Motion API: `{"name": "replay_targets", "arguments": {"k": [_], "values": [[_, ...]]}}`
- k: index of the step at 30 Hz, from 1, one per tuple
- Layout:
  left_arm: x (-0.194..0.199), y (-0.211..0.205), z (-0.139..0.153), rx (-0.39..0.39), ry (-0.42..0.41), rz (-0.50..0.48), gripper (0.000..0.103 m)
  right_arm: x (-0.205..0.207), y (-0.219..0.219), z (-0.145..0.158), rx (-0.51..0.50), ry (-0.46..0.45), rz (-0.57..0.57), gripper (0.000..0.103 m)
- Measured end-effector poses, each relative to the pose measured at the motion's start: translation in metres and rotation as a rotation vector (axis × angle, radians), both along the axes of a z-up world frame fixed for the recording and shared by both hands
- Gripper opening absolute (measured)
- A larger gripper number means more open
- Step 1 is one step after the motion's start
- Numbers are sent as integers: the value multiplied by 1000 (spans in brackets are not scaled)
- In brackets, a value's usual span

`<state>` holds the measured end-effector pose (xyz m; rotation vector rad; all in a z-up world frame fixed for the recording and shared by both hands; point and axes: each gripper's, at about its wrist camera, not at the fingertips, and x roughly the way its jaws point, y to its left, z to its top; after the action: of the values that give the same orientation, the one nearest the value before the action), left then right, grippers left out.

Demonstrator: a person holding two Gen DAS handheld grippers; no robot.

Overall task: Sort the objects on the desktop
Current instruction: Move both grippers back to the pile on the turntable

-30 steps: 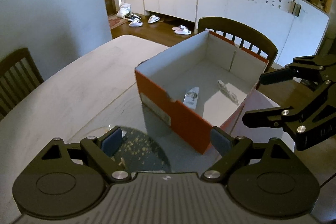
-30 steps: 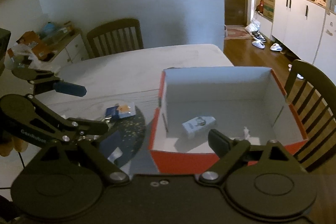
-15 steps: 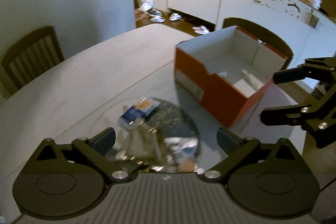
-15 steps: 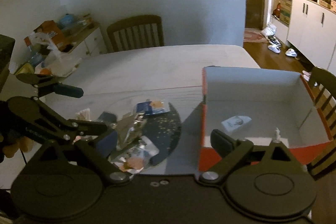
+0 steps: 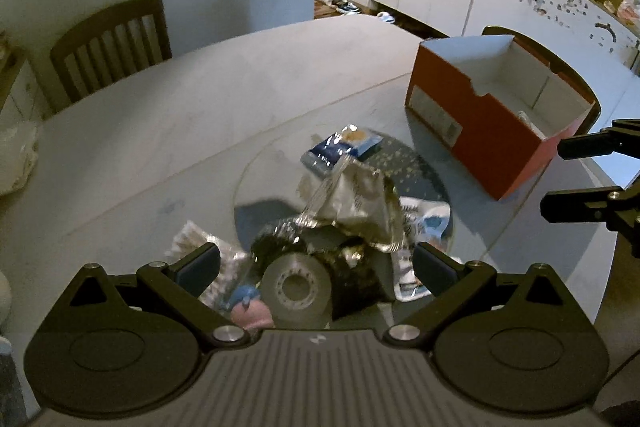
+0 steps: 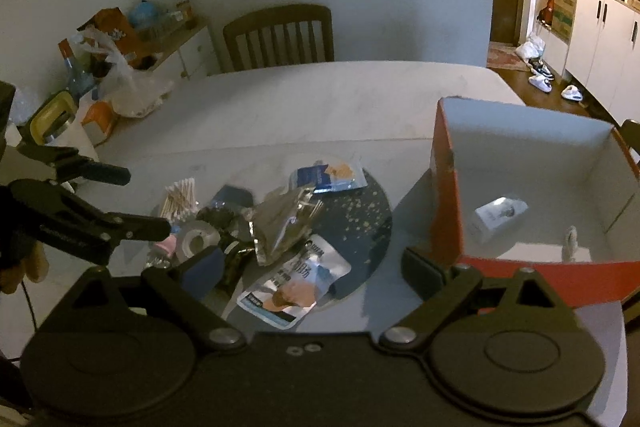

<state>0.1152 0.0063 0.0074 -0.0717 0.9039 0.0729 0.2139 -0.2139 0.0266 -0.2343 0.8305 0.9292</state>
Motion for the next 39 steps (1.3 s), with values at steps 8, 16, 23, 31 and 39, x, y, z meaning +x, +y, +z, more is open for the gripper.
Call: {"name": "replay_targets", "arguments": {"k": [8,16,23,31,39], "values": [[-19,9,-15,5,12,36,103,-9,16,-11,-17,13,22,96],[-33,29,-32,-8,43,94,103,-24,45,-18,-23,28,81,95],[-38,37,-49,-31,60,126,103,-32,70,-27,-35,43,119,92],[-41,43,-67,-46,68,155,102,-35,92,-45,-67,69,135,88],[-40,48,-78,-69,71,172,102,-36,112,-64,-100,101,143,80]]}}
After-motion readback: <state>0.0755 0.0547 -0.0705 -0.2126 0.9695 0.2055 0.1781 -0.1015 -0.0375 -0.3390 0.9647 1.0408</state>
